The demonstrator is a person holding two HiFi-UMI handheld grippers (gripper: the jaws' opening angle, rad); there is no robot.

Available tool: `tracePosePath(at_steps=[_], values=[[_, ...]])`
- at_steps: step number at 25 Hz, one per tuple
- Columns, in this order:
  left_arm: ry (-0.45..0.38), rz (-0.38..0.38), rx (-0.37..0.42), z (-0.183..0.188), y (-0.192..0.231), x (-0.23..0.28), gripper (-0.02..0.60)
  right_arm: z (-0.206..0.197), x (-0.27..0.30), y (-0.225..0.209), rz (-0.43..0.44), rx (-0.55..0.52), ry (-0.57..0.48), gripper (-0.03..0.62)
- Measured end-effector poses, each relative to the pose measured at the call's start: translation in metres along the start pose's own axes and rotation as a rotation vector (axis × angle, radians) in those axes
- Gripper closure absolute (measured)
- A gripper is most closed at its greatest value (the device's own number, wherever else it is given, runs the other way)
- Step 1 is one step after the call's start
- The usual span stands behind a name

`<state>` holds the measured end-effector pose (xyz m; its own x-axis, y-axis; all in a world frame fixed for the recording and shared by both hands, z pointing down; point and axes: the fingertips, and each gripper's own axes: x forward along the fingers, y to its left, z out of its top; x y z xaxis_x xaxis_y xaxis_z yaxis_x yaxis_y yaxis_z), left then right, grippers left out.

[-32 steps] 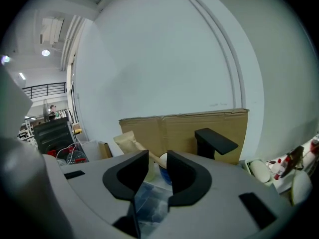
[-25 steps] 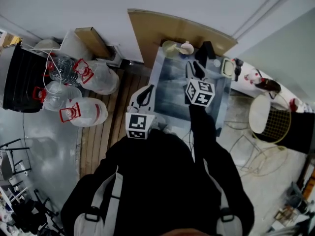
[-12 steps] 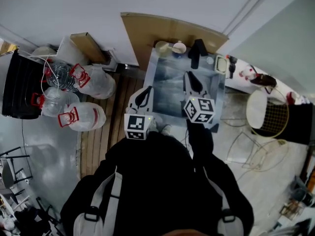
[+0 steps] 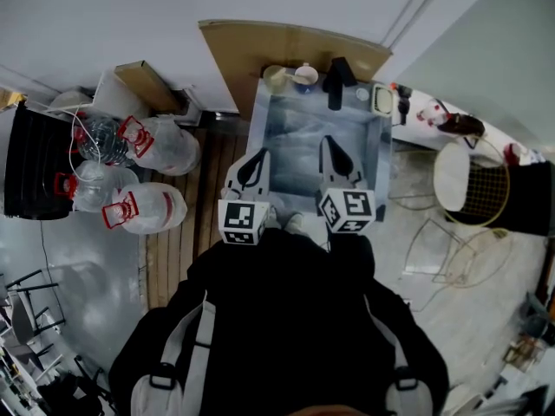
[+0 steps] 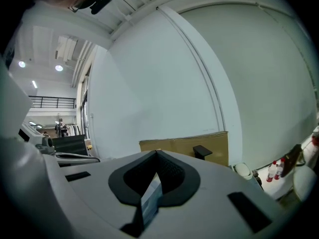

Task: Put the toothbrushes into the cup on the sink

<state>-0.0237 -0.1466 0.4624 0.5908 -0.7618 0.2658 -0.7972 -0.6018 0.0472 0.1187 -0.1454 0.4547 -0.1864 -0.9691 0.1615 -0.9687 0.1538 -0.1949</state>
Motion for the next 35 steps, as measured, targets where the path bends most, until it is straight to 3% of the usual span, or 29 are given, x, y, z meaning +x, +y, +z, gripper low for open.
tracePosePath(at_steps=[12,35], values=[[-0.016,-0.031,0.012,-0.004,-0.007,-0.009,0.58,-0.016,-0.037,0.016,-0.015,-0.017,0.019,0.592],[0.018,-0.046,0.012,-0.021,-0.016,-0.007,0.58,-0.029,-0.055,-0.003,-0.08,-0.028,0.059,0.592]])
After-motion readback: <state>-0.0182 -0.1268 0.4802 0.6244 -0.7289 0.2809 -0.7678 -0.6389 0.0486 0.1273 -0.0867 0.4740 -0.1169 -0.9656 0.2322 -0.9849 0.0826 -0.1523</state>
